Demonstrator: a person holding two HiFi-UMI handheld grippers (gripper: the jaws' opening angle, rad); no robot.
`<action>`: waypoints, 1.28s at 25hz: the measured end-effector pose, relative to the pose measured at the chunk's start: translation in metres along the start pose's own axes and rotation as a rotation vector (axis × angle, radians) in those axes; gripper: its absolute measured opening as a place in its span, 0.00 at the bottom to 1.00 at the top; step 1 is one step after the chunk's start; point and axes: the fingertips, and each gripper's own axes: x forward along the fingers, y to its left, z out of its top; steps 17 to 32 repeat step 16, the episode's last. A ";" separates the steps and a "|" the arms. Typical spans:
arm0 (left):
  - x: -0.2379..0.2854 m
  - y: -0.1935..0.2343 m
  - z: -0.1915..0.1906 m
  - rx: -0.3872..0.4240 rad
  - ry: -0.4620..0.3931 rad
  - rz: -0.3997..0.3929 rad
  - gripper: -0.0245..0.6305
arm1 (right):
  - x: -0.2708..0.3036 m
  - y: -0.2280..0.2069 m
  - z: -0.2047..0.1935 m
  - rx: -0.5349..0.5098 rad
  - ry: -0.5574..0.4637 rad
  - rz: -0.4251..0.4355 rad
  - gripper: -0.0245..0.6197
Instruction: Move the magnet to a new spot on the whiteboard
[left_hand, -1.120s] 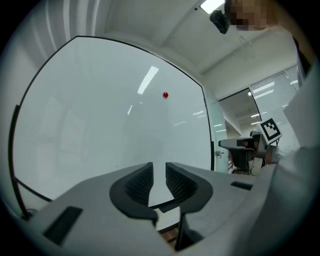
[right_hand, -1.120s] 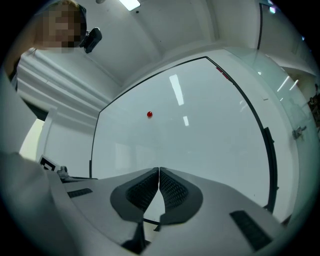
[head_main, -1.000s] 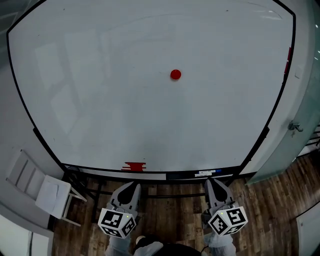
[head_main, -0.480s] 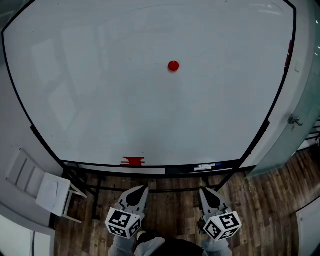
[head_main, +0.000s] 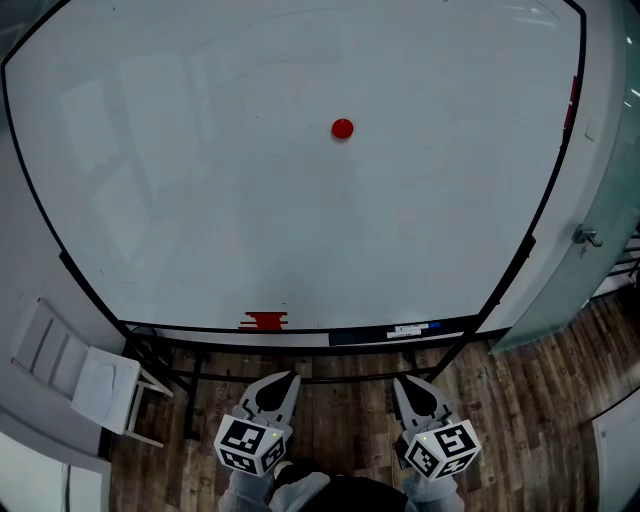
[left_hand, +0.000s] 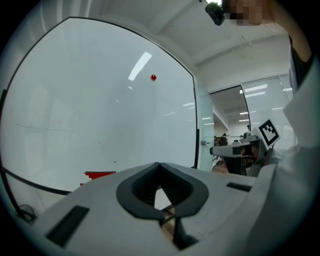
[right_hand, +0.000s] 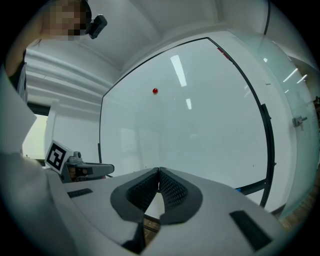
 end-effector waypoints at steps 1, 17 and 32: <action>0.000 -0.001 -0.001 0.000 0.000 -0.001 0.05 | 0.000 0.000 0.000 -0.001 0.000 0.001 0.08; -0.004 -0.002 -0.001 0.010 0.002 0.000 0.05 | -0.002 0.004 0.002 0.009 -0.011 0.011 0.08; -0.004 -0.002 -0.001 0.010 0.002 0.000 0.05 | -0.002 0.004 0.002 0.009 -0.011 0.011 0.08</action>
